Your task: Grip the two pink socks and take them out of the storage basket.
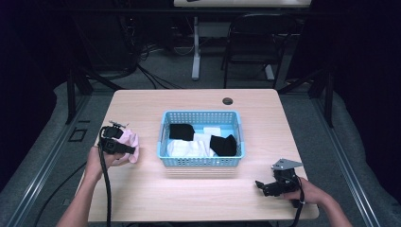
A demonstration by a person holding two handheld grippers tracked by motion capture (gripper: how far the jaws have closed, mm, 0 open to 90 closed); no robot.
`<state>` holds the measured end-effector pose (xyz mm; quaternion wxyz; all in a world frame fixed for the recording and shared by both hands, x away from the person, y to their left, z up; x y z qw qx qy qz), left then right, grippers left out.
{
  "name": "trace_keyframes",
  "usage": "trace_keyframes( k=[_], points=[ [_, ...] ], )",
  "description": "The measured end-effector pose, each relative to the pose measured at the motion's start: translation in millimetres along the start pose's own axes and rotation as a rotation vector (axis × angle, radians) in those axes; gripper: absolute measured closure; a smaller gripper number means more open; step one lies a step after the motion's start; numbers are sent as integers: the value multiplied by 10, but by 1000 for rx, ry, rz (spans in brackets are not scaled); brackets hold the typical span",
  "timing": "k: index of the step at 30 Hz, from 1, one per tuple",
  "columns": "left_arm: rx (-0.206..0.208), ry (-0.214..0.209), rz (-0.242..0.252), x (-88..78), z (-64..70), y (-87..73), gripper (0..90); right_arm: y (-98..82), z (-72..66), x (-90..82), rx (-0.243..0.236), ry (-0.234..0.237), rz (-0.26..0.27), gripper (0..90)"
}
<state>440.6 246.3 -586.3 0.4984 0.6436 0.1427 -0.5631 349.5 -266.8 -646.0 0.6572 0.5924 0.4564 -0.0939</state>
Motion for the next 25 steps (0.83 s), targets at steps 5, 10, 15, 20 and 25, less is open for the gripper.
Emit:
trace_keyframes(
  k=[5, 10, 15, 20, 25],
  points=[
    [-21, 54, 42, -115, -1, -23, 442, 0, 0, 0, 0, 0, 0, 0],
    [-13, 87, 88, -285, 20, -118, 217, 0, 0, 0, 0, 0, 0, 0],
    [-23, 115, 94, -343, 54, -325, 131, 0, 0, 0, 0, 0, 0, 0],
    [-42, 154, 65, -264, 56, -608, 68, 0, 0, 0, 0, 0, 0, 0],
    [-70, 162, 39, -143, 20, -791, 1, 0, 0, 0, 0, 0, 0, 0]
  ],
)
Point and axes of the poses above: each handheld gripper's, and its own axes: x roughly forward along the jaws, y roughly out of its top, z roughly to its right, the point moved 8 cm from there along x, roughly forward along the jaws, and after that the axes turned 10 degrees about x, right-handed, at the moved point
